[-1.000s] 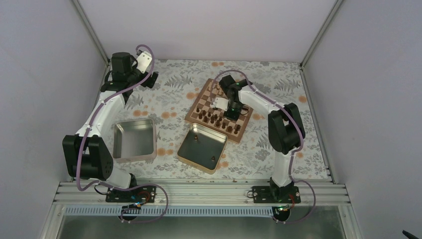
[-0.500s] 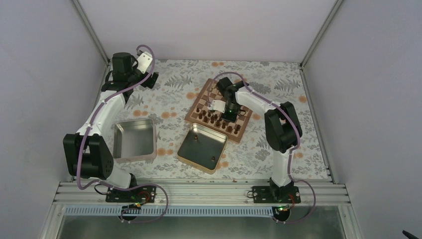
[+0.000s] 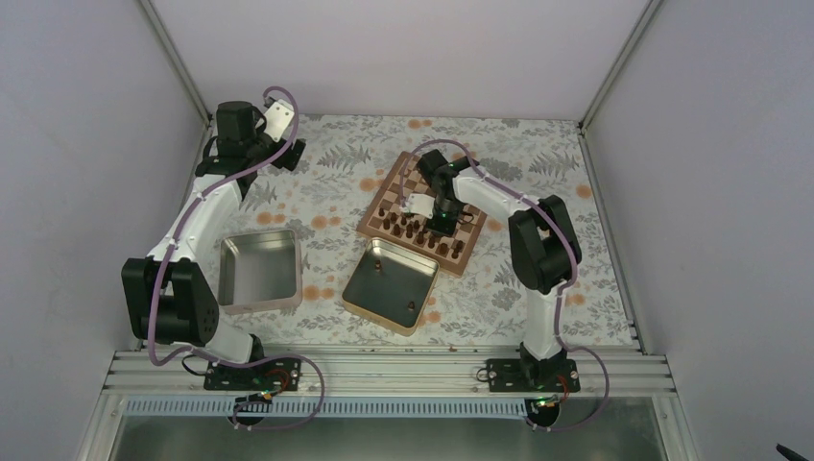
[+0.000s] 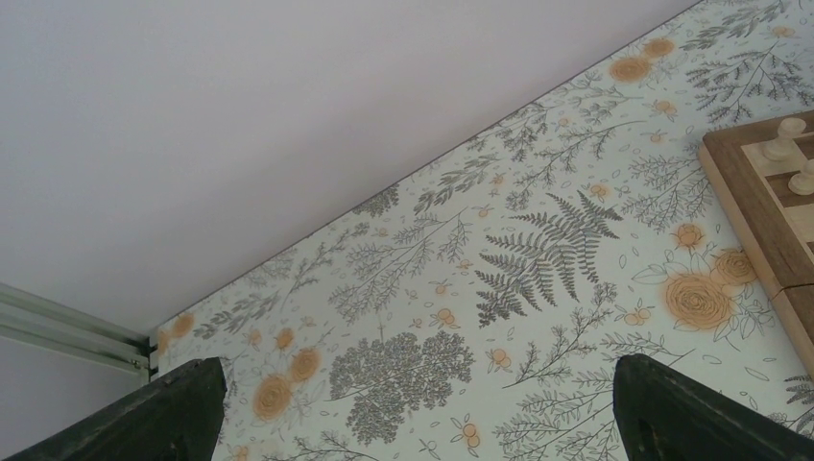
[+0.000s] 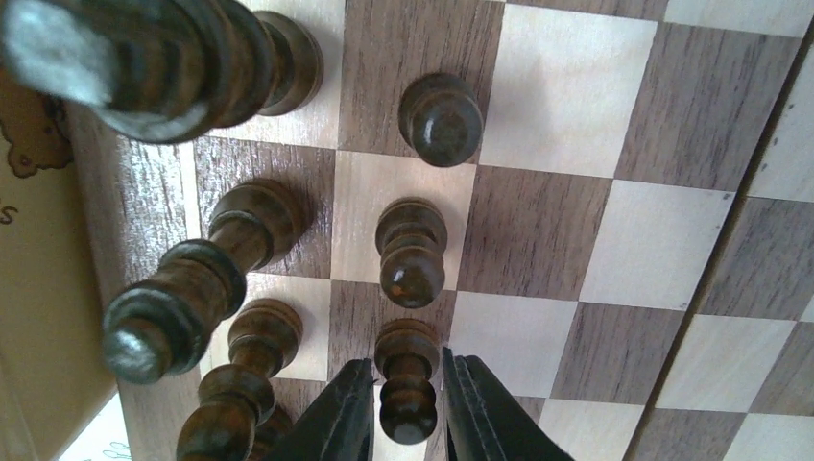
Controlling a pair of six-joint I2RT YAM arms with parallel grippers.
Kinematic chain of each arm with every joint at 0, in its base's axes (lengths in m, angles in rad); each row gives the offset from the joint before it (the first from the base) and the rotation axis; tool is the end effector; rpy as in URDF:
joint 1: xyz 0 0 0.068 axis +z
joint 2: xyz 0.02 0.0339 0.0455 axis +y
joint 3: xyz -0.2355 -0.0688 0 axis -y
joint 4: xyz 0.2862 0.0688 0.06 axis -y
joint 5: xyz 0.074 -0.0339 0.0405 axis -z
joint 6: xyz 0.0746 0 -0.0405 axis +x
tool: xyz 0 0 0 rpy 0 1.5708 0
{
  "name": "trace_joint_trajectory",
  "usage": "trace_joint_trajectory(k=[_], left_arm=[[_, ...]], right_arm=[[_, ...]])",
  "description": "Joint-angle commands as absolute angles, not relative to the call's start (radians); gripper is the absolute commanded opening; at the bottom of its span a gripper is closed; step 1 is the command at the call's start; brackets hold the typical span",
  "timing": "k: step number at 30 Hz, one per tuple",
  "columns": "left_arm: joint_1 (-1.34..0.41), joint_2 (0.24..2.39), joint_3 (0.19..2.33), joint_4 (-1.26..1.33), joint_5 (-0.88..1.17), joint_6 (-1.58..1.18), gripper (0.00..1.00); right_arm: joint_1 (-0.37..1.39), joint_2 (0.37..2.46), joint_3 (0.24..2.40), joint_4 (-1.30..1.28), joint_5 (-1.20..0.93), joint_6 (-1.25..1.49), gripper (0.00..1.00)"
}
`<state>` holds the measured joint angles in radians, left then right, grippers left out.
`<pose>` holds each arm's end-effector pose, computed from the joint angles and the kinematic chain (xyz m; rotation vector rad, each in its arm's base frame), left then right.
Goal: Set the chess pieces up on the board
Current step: Place the chess piece on the chessboard, then pick up the chess piece from the storage box.
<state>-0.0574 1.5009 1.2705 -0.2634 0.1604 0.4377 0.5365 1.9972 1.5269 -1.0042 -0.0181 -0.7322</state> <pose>0.4245 -0.0363 0.2715 0.5995 1.9692 0.0699 0.3551 0.2128 0.1038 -1.8051 2.4510 0.0131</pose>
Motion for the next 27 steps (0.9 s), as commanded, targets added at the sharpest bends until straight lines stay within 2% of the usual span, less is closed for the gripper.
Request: trace_joint_trajectory(k=[1, 17, 21, 27], left_arm=[[-0.057, 1.502, 1.264, -0.241, 0.154, 0.451, 1.0], [-0.059, 1.487, 1.275, -0.25, 0.163, 0.447, 1.0], [-0.058, 1.478, 1.274, -0.248, 0.162, 0.445, 1.0], [-0.059, 1.483, 1.276, -0.245, 0.164, 0.442, 1.0]], right_arm=[[0.547, 2.005, 1.533, -0.993, -0.032, -0.733, 0.22], [0.582, 1.804, 1.633, -1.121, 0.041, -0.678, 0.28], [0.679, 1.778, 1.613, -1.155, 0.031, -0.642, 0.3], [0.885, 1.771, 1.47, -1.117, 0.024, -0.562, 0.35]])
